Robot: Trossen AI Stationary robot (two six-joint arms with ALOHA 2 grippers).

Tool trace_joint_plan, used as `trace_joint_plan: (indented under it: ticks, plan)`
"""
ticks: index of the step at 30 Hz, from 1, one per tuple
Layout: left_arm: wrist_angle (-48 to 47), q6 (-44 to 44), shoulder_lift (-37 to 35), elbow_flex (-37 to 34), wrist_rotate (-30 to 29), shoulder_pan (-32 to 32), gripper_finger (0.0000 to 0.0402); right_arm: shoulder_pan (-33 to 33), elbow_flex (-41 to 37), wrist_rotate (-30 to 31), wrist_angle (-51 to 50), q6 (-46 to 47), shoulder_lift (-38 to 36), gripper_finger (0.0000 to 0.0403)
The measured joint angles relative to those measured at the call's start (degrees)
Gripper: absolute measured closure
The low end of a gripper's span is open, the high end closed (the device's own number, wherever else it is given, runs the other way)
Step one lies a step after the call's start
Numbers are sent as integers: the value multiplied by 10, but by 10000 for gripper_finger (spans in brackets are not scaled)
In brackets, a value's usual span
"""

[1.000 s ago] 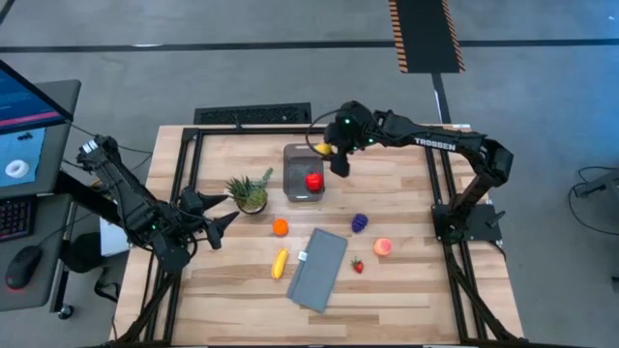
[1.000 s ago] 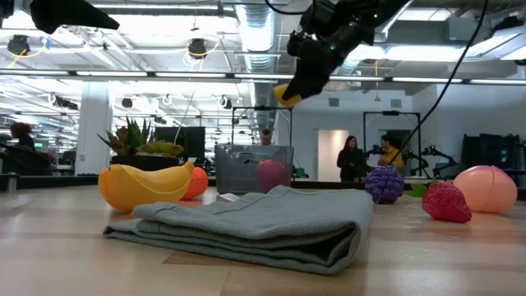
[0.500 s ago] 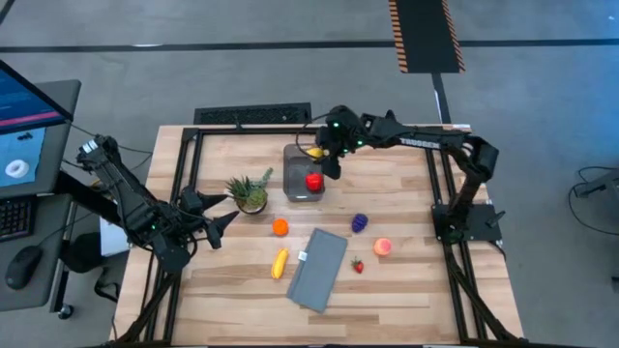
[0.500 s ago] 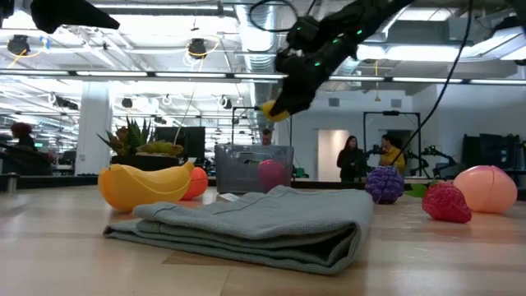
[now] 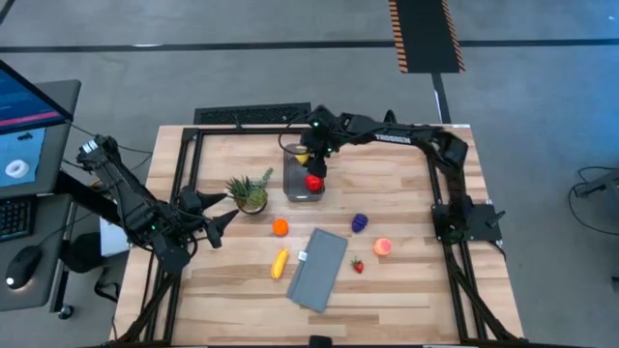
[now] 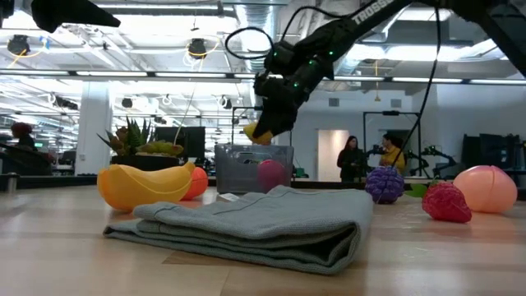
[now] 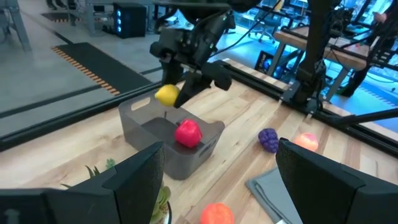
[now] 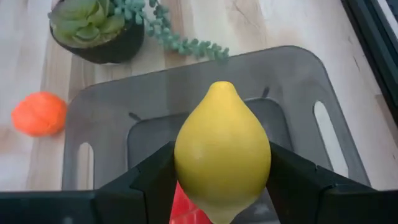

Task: Pick and placing Produce into tupperware
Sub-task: Put the yellow lemon into the black bin

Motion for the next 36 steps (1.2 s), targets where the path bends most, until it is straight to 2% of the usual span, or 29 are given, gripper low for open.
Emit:
trace_joint_plan:
  ticks: [14, 24, 36]
  plan:
    - [-2, 9, 0, 0, -1, 0, 107, 0, 12, 0, -11, 6, 11, 167]
    - [-2, 9, 0, 0, -1, 0, 107, 14, 12, 70, -6, 22, 11, 167]
    - [-2, 9, 0, 0, -1, 0, 107, 22, 12, 105, -7, 68, 11, 168]
